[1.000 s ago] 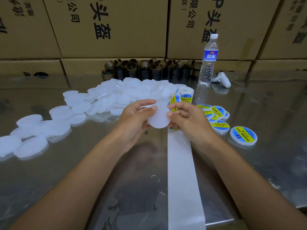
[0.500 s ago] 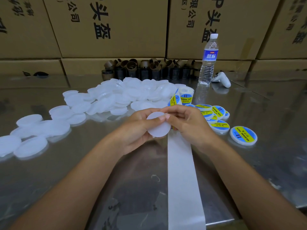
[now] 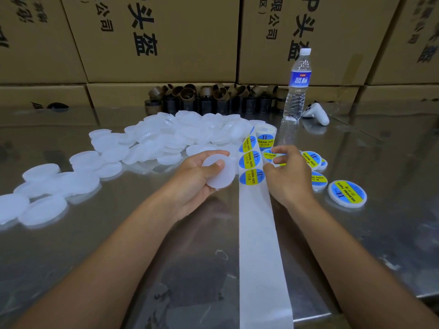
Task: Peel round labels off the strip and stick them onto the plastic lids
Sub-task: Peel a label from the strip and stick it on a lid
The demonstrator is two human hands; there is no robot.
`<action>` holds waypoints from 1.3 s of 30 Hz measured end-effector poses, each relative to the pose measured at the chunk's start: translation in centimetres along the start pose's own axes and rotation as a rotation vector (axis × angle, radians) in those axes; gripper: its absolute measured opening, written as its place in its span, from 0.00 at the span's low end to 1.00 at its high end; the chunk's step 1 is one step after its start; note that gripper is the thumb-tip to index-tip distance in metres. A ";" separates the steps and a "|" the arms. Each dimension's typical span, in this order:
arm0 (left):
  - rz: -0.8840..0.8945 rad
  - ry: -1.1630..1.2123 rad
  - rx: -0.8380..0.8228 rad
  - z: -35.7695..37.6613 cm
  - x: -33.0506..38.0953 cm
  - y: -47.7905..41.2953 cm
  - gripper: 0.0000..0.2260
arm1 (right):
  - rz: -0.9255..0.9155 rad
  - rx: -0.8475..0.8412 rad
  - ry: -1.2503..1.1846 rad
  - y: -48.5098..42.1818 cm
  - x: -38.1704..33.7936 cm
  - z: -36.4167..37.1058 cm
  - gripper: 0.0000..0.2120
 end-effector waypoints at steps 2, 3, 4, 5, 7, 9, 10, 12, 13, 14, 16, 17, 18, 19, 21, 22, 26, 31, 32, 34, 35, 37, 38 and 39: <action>0.011 0.003 0.014 -0.1 0.0 -0.1 0.09 | 0.028 -0.065 0.025 0.1 0.3 0.4 0.17; 0.016 0.007 0.019 -0.2 0.0 -0.1 0.09 | 0.044 -0.095 0.023 0.2 0.4 0.5 0.18; 0.019 0.016 0.021 -0.2 0.0 -0.2 0.09 | 0.070 -0.118 0.003 0.2 0.5 0.7 0.19; 0.022 0.031 0.015 -0.3 0.0 -0.2 0.09 | 0.105 -0.137 -0.032 0.2 0.5 0.7 0.19; 0.028 0.056 0.002 -0.2 0.1 -0.2 0.08 | 0.172 -0.154 -0.123 0.3 0.5 0.8 0.20; 0.037 0.050 0.014 -0.2 0.1 -0.2 0.08 | 0.202 -0.155 -0.237 0.3 0.2 0.7 0.20; 0.038 0.045 0.030 -0.3 0.1 -0.2 0.08 | 0.201 -0.153 -0.294 0.4 0.0 0.6 0.19; 0.028 0.035 0.065 -0.4 0.0 -0.2 0.07 | 0.199 -0.153 -0.395 0.5 -0.5 0.5 0.18; 0.015 0.029 0.074 -0.5 -0.1 -0.2 0.06 | 0.202 -0.158 -0.444 0.5 -0.6 0.6 0.17; -0.002 0.018 0.074 -0.4 -0.3 -0.2 0.05 | 0.205 -0.160 -0.484 0.5 -0.7 0.6 0.15; -0.046 -0.024 0.047 -0.1 -0.5 -0.1 0.06 | 0.199 -0.156 -0.528 0.4 -0.8 0.6 0.12; -0.065 -0.044 0.023 0.0 -0.7 0.0 0.10 | 0.198 -0.157 -0.547 0.4 -0.8 0.7 0.10; -0.079 -0.056 -0.011 0.2 -0.7 0.0 0.13 | 0.204 -0.162 -0.567 0.4 -0.7 0.8 0.10; -0.091 -0.062 -0.050 0.5 -0.7 0.2 0.14 | 0.211 -0.171 -0.582 0.4 -0.7 0.9 0.09; -0.106 -0.077 -0.097 0.8 -0.6 0.5 0.15 | 0.210 -0.200 -0.604 0.4 -0.7 1.1 0.08; -0.108 -0.087 -0.096 0.8 -0.6 0.5 0.15 | 0.204 -0.230 -0.616 0.5 -0.8 1.3 0.08; -0.075 -0.090 -0.027 0.5 -0.5 0.4 0.12 | 0.143 -0.304 -0.593 0.8 -1.2 1.6 0.08; -0.023 -0.117 0.064 0.0 -0.3 0.5 0.10 | -0.209 -0.109 -0.243 1.1 -2.0 1.0 0.15; -0.016 -0.131 0.077 0.0 -0.3 0.5 0.09 | -0.300 -0.075 -0.180 1.3 -2.2 0.8 0.16; -0.004 -0.170 0.094 0.1 -0.3 0.6 0.07 | -0.437 -0.044 -0.087 1.5 -2.6 0.7 0.14; 0.002 -0.194 0.100 0.1 -0.2 0.7 0.06 | -0.474 -0.045 -0.058 1.5 -2.7 0.7 0.13; 0.012 -0.233 0.099 0.2 -0.2 0.8 0.06 | -0.504 -0.072 -0.011 1.5 -2.7 0.8 0.12; 0.016 -0.243 0.091 0.2 -0.2 0.9 0.06 | -0.506 -0.088 0.013 1.5 -2.7 0.9 0.12; 0.018 -0.250 0.082 0.3 -0.1 0.9 0.05 | -0.503 -0.103 0.034 1.5 -2.6 1.0 0.13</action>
Point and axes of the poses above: each hand's wrist, its own y-axis away from the middle knuckle, its own z-axis out of the palm, x = y × z, the point moved 4 cm from there along -y, towards the middle knuckle, and after that the axes turned 7 degrees about -z, right-handed, at the moved point
